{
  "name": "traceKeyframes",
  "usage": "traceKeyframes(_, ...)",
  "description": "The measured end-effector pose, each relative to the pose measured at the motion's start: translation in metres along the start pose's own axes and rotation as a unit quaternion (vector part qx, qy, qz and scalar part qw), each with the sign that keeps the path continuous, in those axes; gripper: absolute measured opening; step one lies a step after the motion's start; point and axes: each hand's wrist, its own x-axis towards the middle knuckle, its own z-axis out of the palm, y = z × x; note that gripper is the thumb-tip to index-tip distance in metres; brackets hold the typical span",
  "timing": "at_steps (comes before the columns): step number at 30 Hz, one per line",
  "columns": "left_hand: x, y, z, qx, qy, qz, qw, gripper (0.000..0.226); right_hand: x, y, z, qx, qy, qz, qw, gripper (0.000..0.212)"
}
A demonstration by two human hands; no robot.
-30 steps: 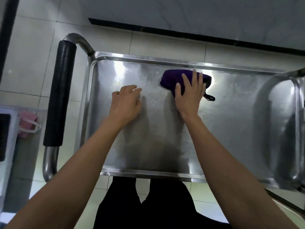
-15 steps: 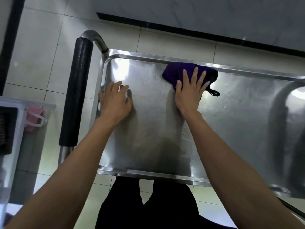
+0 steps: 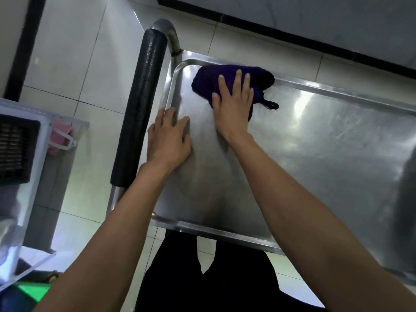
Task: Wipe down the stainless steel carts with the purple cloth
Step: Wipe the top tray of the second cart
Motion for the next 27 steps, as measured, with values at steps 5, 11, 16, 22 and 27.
traceKeyframes(5,-0.002,0.002,0.003,-0.006,-0.003,-0.013,1.0,0.055,0.017,-0.05,0.011,-0.017,-0.055,-0.082,0.995,0.055)
traceKeyframes(11,0.0,0.009,0.0,-0.017,-0.019,-0.032,0.999,0.058,0.017,-0.05,0.0,-0.016,-0.079,-0.114,0.99,0.053)
traceKeyframes(16,-0.003,0.012,-0.001,-0.005,-0.014,-0.027,1.0,0.049,-0.003,-0.021,-0.012,-0.015,-0.072,-0.119,0.99,0.052)
traceKeyframes(22,-0.003,0.036,0.004,0.044,0.009,0.041,0.998,0.046,-0.033,0.032,-0.023,-0.025,-0.03,-0.072,0.997,0.051)
traceKeyframes(27,0.001,0.077,0.017,0.064,-0.016,0.125,0.99,0.042,-0.057,0.086,-0.038,-0.015,-0.024,-0.03,0.999,0.05)
